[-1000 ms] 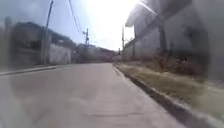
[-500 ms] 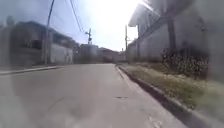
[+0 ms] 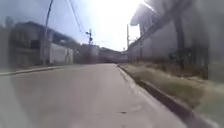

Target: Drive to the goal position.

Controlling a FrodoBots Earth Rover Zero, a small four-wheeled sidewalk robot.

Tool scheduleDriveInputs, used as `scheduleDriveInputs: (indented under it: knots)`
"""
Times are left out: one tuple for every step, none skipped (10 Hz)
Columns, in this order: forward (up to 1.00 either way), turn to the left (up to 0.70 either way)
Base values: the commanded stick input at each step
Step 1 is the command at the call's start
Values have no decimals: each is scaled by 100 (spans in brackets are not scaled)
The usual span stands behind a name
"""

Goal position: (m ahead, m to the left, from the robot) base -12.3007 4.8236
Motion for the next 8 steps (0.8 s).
scheduleDriveInputs:
  knots:
    - [100,0]
    - [100,0]
    - [100,0]
    - [100,0]
    - [100,0]
    - [100,0]
    - [100,0]
    - [100,0]
